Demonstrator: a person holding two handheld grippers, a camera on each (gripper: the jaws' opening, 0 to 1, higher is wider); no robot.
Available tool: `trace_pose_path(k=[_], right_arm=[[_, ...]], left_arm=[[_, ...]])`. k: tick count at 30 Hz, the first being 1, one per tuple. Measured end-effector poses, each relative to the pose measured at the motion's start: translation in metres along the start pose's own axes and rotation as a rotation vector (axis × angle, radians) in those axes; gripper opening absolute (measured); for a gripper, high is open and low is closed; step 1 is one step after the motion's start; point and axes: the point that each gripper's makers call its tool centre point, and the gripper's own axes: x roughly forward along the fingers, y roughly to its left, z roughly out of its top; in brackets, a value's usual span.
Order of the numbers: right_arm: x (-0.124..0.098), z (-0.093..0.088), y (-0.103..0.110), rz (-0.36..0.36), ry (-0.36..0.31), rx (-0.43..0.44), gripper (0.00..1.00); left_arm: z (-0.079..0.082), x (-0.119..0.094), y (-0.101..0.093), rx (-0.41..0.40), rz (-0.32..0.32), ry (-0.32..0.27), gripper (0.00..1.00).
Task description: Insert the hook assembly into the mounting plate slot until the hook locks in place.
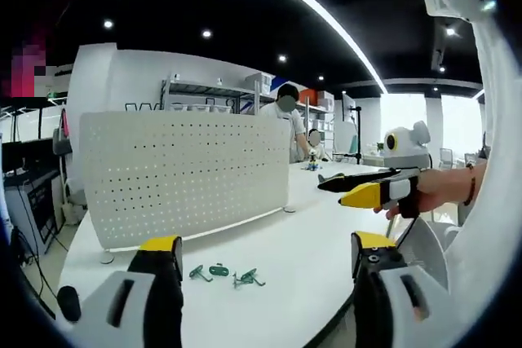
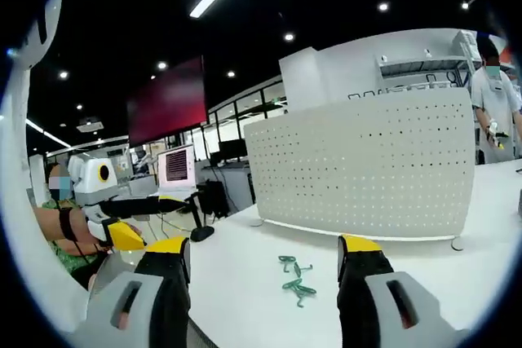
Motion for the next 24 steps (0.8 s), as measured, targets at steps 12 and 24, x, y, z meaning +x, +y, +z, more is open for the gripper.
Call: trace_pose_path(k=[12, 24], right_arm=[[-0.003, -0.005, -0.005, -0.017, 0.012, 0.013, 0.73], [-0.003, -0.014, -0.006, -0.012, 0.035, 0.028, 0.71]], left_arm=[[-0.007, 0.005, 0.001, -0.034, 0.001, 0.002, 0.84], [-0.016, 0.005, -0.002, -0.030, -0.026, 0.041, 0.87]])
